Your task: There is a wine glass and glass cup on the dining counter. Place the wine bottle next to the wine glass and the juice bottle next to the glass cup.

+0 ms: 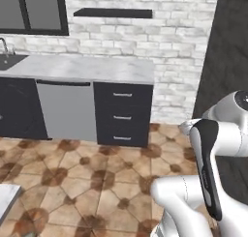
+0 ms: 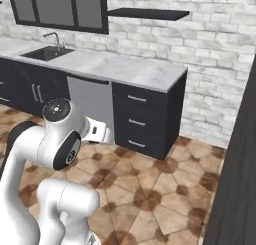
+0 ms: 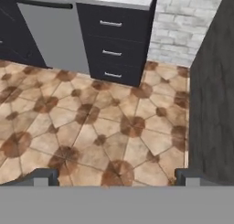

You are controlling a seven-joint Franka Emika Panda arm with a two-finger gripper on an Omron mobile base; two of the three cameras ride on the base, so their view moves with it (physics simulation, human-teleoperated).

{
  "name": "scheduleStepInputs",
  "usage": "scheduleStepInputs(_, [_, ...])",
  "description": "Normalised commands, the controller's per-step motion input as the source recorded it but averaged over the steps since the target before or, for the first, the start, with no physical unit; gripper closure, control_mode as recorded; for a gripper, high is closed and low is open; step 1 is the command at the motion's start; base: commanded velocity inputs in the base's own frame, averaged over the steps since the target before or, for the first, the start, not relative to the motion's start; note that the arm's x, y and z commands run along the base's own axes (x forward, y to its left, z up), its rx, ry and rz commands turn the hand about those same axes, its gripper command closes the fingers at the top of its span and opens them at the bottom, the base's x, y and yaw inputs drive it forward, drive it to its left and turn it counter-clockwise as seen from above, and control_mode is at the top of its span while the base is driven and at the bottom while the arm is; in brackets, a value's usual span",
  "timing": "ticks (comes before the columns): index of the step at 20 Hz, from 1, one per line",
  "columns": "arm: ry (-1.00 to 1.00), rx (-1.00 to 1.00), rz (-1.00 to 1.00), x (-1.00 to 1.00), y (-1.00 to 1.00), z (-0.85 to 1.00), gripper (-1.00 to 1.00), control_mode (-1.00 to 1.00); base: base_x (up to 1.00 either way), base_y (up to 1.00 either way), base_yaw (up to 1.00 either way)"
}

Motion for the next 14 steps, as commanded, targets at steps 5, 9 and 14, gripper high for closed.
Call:
scheduleStepInputs(5, [0.0, 0.0, 0.0, 0.0, 0.0, 0.0, -1.0, 1.0, 0.73, -0.01, 0.48])
scheduleStepInputs(9, [0.0, 0.0, 0.0, 0.0, 0.0, 0.0, -1.0, 1.0, 0.66, -0.03, 0.55])
scheduleStepInputs(14, [0.0, 0.0, 0.0, 0.0, 0.0, 0.0, -1.0, 1.0, 0.61, -0.03, 0.58])
